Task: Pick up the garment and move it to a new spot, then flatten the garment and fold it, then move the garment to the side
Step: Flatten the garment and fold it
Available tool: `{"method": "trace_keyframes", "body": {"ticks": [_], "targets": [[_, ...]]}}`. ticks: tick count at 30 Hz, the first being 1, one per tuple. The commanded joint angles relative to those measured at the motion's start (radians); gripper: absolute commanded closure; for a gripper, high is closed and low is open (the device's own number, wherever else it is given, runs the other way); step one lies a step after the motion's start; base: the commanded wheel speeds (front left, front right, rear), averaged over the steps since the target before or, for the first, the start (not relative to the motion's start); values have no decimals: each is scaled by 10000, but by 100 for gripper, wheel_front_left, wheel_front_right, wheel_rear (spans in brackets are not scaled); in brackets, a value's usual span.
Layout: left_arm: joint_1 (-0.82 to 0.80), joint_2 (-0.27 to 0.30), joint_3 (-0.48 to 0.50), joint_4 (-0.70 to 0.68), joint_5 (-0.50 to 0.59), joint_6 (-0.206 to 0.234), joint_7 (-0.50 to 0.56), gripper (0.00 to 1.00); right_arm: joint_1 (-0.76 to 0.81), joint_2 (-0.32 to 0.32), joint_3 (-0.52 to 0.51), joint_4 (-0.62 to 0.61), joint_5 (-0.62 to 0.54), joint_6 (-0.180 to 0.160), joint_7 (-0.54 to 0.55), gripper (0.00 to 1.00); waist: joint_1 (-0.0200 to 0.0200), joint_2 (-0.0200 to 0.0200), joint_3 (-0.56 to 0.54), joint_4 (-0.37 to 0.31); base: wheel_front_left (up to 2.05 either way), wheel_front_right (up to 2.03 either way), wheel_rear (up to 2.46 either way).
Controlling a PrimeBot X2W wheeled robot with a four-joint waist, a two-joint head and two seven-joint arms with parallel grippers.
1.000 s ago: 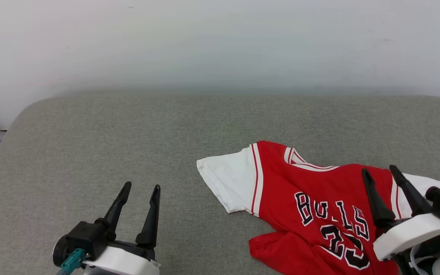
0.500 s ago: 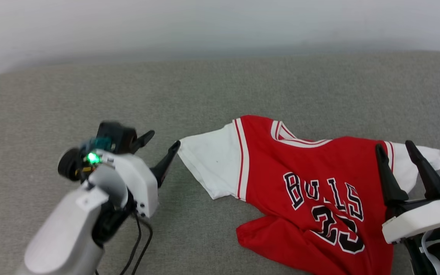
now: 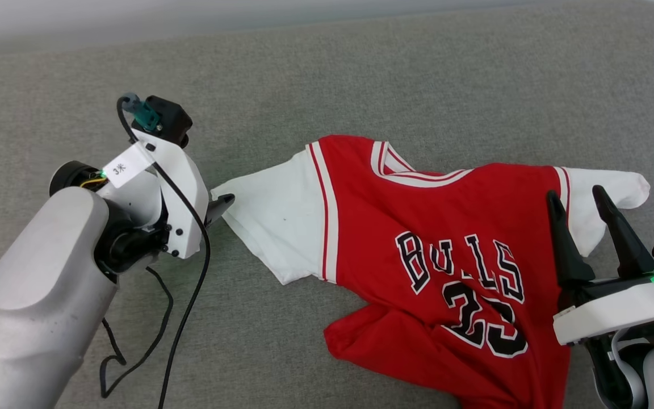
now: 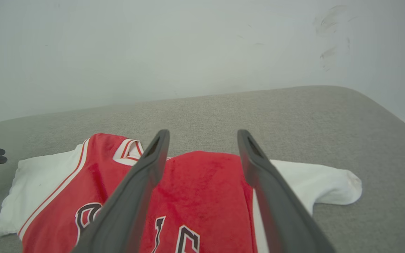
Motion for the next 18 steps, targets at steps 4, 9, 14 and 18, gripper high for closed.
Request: {"method": "trace_keyframes", "body": {"ticks": [4,9,14,18], "targets": [[-364,-6,-213,612,142,2,-43,0,-232,120,68,107,-69,-7,-176,0,-2,0,326,-219,0,0,0],[-521,41,-578,1121,421,2,-207,0,-326,151,137,197,-55,-7,-230,0,-2,0,453,-304,0,0,0],[-449,-9,-1047,1532,442,2,-429,0,-342,168,146,288,-68,-7,-283,0,-2,0,556,-366,0,0,0],[-252,-75,-1421,1872,323,2,-557,61,-361,154,128,342,-70,-7,-321,0,-2,0,582,-384,0,0,0]]}}
